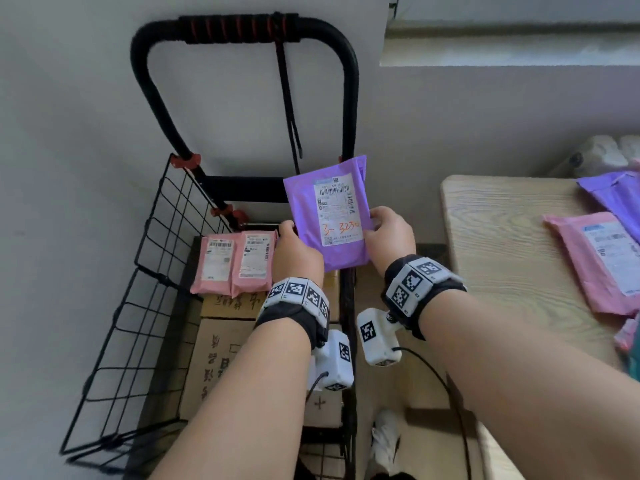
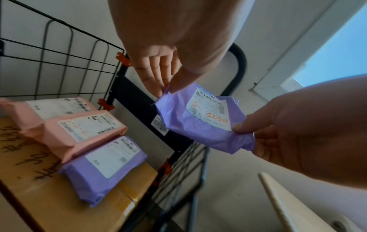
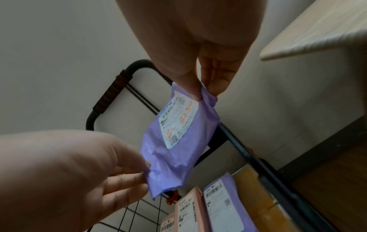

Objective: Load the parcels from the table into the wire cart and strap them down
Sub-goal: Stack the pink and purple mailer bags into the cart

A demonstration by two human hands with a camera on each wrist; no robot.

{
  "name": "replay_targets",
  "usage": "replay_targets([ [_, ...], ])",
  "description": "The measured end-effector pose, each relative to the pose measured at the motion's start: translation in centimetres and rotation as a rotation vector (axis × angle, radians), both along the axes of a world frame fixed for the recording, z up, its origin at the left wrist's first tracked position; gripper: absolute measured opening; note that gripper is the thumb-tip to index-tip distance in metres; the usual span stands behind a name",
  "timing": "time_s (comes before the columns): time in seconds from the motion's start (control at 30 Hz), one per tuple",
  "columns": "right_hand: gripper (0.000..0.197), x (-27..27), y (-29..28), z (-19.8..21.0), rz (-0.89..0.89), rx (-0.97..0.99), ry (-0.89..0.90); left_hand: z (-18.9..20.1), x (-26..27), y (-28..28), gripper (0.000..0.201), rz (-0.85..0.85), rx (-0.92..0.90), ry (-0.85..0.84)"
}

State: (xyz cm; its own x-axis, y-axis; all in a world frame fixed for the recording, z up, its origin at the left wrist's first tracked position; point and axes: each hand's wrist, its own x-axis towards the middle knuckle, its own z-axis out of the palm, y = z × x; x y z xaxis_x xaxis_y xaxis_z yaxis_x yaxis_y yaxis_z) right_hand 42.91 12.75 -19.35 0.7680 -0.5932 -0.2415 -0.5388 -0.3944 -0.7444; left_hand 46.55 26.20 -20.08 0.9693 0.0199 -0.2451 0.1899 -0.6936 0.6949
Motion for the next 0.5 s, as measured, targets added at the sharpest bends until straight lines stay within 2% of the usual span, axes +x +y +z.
replay_targets([
  [0.07,0.033,1.6,2.2,-0.8,0.010,0.025,0.010,-1.2,1.5,2.3,0.043,-0.017,0.000,0.041],
  [0.17,0.041,3.7,5.0,-2.7,0.011,0.014,0.068,-3.7,3.7,5.0,0.059,-0.126,0.030,0.121],
  [0.33,0.070,6.3,7.5,-6.2,0.010,-0.009,0.212,-7.9,7.0,7.0,0.059,-0.366,0.096,0.262],
  [0.4,0.067,7.1,7.8,-7.8,0.020,-0.047,0.284,-9.5,8.1,7.2,0.061,-0.436,0.097,0.300],
  [0.5,0.049,7.7,7.8,-10.4,0.001,-0.096,0.390,-12.0,9.1,6.9,0.060,-0.539,0.103,0.332],
])
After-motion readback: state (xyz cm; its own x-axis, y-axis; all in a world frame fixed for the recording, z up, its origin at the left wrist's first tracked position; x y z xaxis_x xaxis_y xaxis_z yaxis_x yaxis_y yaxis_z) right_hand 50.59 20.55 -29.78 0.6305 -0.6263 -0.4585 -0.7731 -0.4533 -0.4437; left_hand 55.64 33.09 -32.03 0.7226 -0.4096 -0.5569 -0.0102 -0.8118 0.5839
